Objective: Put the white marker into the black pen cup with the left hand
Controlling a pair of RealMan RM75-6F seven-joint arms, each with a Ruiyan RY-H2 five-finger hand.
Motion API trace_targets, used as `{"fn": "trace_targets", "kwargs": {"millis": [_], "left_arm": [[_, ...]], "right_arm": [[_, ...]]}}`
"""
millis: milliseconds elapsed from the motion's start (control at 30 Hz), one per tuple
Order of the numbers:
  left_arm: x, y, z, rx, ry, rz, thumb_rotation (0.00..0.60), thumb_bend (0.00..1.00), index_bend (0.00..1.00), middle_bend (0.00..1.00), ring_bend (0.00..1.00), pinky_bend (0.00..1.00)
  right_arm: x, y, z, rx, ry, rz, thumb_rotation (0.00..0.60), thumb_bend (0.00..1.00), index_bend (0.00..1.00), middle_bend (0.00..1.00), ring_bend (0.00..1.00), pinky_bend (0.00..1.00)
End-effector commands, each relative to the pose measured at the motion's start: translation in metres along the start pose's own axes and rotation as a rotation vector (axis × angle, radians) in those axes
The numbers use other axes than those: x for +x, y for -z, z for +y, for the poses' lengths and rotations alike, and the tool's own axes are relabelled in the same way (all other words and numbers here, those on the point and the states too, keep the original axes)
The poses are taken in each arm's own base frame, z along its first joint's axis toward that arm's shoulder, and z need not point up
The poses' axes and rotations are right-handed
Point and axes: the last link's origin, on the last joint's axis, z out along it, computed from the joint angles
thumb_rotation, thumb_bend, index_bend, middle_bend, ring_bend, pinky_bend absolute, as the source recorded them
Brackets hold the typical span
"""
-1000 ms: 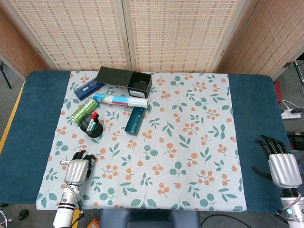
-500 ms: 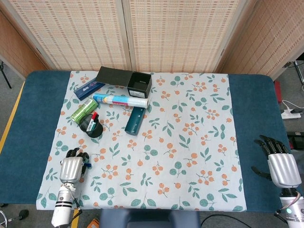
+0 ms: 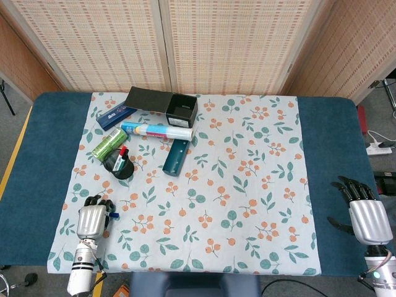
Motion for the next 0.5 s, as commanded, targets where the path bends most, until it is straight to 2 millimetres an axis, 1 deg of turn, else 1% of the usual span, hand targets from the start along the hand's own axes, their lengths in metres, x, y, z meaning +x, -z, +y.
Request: {"fn": "trace_targets", "kwargs": {"millis": [33, 167, 300, 500], "left_arm": [[-0.0013, -0.0004, -0.0008, 0.003, 0.001, -0.004, 0.6, 0.35, 0.45, 0.44, 0.2, 0.2], [-0.0025, -0.0007, -0.0017, 0.007, -0.001, -0.004, 0.6, 0.35, 0.46, 0.45, 0.2, 0.2], [-0.003, -0.0009, -0.0025, 0.015, -0.017, 0.01, 0.6, 0.35, 0.51, 0.49, 0.22, 0.22], [-0.0029, -0.0019, -0.0035, 0.025, -0.025, 0.024, 0.6, 0.36, 0.57, 0.56, 0.24, 0.23]], "right_arm": [[0.0004, -0.0002, 0.0002, -0.001, 0.002, 0.002, 0.6, 0.04, 0.23, 0.13, 0.14, 0.19], [0.0004, -0.0001, 0.0002, -0.002, 0.005, 0.003, 0.6, 0.04, 0.23, 0.13, 0.14, 0.19], [0.0004, 0.0, 0.0002, -0.003, 0.006, 0.003, 0.6, 0.04, 0.23, 0.13, 0.14, 0.19], [0.0001, -0.0001, 0.0002, -0.003, 0.007, 0.002, 0.6, 0.04, 0.23, 0.13, 0.14, 0.19]]}}
